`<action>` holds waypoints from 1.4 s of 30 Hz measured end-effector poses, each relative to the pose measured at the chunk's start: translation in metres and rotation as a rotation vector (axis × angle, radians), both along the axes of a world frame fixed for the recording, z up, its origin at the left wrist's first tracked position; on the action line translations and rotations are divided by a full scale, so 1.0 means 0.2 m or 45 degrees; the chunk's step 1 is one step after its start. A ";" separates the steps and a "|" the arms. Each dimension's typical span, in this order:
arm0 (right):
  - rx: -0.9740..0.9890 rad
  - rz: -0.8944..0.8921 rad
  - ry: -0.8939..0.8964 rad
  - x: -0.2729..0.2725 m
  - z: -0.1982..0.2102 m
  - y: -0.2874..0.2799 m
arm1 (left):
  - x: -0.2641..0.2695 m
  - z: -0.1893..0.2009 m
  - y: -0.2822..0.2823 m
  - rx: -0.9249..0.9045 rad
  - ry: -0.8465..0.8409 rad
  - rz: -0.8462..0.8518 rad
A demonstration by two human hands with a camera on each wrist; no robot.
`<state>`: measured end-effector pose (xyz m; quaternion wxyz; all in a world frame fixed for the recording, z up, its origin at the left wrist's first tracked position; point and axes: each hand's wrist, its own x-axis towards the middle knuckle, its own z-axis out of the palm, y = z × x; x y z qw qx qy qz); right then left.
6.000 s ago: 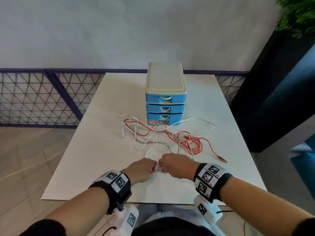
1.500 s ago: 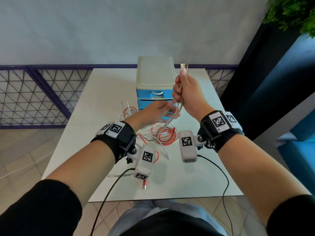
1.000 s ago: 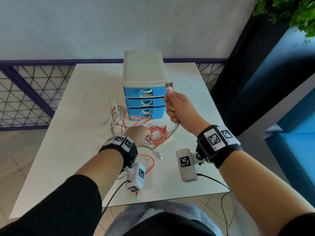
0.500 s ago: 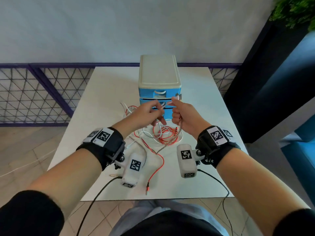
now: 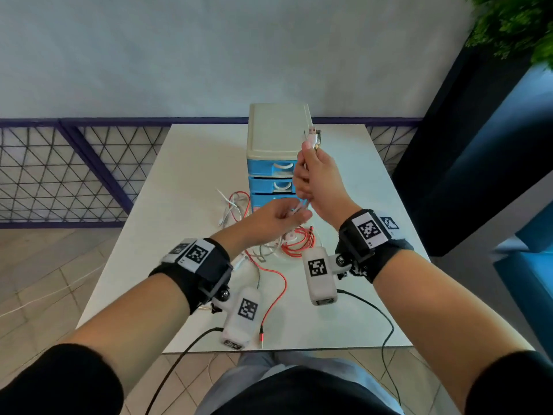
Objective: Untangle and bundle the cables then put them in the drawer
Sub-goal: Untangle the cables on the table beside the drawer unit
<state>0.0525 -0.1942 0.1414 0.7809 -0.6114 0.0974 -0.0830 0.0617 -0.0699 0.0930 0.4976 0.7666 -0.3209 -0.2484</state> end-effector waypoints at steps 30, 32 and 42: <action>-1.856 -0.561 0.047 -0.11 0.01 -0.65 | 0.29 -0.37 0.44 1.216 -0.798 0.352; -1.859 -0.580 0.070 -0.11 0.01 -0.64 | 0.29 -0.36 0.45 1.222 -0.779 0.345; -1.043 -0.241 -0.123 0.03 0.13 -0.25 | 0.15 -0.12 0.05 0.358 -0.545 0.052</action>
